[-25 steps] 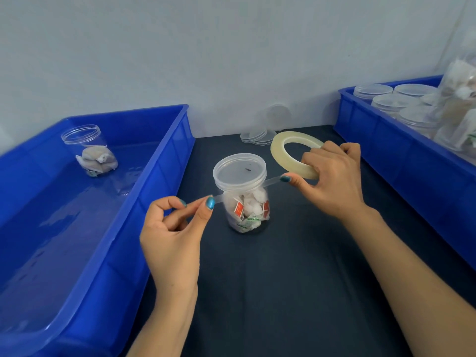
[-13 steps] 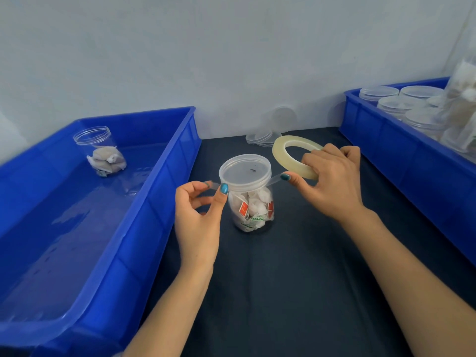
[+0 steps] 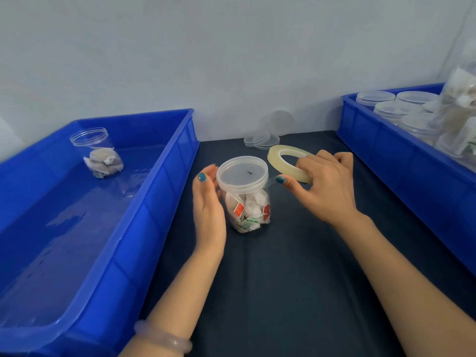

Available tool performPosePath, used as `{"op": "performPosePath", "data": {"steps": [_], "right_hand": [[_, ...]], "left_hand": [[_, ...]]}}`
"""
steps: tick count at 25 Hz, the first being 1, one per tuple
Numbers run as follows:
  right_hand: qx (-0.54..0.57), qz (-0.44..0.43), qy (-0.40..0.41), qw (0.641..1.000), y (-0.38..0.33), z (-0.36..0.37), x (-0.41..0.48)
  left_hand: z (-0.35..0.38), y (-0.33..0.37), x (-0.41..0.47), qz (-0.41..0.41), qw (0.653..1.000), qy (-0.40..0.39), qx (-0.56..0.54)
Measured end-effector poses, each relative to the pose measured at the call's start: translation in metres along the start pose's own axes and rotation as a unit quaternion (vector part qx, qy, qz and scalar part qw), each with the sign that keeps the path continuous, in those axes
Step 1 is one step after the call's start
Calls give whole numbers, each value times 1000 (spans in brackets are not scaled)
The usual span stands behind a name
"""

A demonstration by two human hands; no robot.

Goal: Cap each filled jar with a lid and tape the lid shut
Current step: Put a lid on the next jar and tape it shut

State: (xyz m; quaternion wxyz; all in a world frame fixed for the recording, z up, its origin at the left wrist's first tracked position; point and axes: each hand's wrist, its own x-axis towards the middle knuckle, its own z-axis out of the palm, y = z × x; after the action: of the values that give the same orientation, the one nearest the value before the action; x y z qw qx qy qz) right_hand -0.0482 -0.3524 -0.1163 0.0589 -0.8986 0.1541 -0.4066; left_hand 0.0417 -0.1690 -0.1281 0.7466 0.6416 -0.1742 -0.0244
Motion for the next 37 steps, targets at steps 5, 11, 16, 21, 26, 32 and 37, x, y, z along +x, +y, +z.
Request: {"op": "performPosePath", "data": {"steps": [5,11,16,21,26,32,37], "right_hand": [[19,10,1,1000,-4,-1,-1],[-9,32,6,999,3,-7,1],[4,3,49,999,4,-16,5],[41,20,52,998,2,-21,7],[96,31,38,994,-9,-20,7],[117,32,2,993,-12,-20,7],[107,52,-26,993,-11,-16,5]], "left_hand": [[16,5,-15,60,985,-82,139],[12,1,15,86,984,-73,135],[0,8,24,39,991,-121,52],[-10,17,23,-28,977,-212,-8],[-11,20,15,-54,945,-317,-59],[-11,20,17,-67,950,-300,-55],[-8,12,23,-9,965,-263,13]]}}
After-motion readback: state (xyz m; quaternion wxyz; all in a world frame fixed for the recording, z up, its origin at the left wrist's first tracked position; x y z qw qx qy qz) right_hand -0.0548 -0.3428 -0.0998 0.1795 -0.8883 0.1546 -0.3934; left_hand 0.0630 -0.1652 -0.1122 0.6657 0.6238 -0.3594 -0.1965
